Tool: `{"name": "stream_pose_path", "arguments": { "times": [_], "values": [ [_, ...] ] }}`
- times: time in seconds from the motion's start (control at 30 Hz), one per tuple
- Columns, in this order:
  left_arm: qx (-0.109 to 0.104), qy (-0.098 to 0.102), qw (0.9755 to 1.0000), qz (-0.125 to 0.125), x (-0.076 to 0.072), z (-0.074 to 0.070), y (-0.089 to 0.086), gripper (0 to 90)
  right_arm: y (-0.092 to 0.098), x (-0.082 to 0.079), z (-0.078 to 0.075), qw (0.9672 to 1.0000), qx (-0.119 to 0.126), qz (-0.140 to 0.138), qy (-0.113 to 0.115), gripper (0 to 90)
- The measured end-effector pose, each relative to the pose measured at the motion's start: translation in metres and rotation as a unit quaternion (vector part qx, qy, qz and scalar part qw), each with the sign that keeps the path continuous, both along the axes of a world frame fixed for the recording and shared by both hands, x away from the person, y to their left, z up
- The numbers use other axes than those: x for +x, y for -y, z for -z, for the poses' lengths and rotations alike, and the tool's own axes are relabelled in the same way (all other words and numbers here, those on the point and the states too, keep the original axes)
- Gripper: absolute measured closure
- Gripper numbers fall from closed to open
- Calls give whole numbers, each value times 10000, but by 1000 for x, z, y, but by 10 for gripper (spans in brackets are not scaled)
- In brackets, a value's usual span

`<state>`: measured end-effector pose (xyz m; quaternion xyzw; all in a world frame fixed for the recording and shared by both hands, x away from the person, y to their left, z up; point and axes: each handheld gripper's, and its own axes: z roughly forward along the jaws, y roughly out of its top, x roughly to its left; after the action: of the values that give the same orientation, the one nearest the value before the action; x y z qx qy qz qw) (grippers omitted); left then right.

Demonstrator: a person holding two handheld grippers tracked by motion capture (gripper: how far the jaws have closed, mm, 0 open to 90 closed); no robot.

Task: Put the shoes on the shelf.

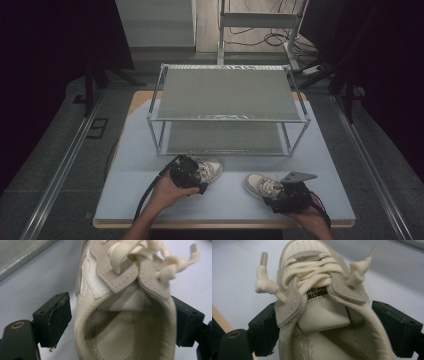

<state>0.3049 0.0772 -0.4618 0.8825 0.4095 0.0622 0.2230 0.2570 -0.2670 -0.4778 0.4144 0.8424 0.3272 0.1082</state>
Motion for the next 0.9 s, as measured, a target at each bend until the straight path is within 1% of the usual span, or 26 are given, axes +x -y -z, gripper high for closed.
{"name": "stream_pose_path", "arguments": {
  "times": [0.07,0.13,0.2,0.27,0.33,0.37,0.4,0.47,0.57,0.73,0.8,0.9],
  "values": [
    [60,-47,10000,10,1,3,1,151,0,1,1,10000,29,-21,-30,141],
    [77,-105,9999,-14,3,7,2,171,1,0,1,9999,73,-50,-55,177],
    [26,-187,9998,-5,4,10,2,176,1,0,1,9999,75,-79,-30,181],
    [-4,-189,9998,16,4,10,1,186,1,1,1,9999,106,-53,-61,193],
    [-74,-157,9998,98,3,9,0,228,1,0,1,9999,94,-72,-42,210],
    [-74,-157,9998,98,3,9,0,254,1,0,1,9999,89,-86,-31,214],
    [-109,-149,9998,124,3,9,0,254,1,0,1,9999,89,-86,-31,214],
    [-100,-110,9998,120,2,9,0,270,2,1,0,9999,103,-113,-58,227],
    [-77,-30,9999,150,1,9,-1,280,3,0,-1,9998,89,-158,-29,243],
    [-68,109,9998,173,-1,8,-2,286,4,-1,-3,9997,170,-164,27,261],
    [-164,178,9996,142,-2,5,-4,286,3,-2,-5,9997,181,-153,57,266],
    [-401,263,9988,35,-3,-1,-10,286,2,-2,-7,9997,199,-112,119,272]
  ]
}}
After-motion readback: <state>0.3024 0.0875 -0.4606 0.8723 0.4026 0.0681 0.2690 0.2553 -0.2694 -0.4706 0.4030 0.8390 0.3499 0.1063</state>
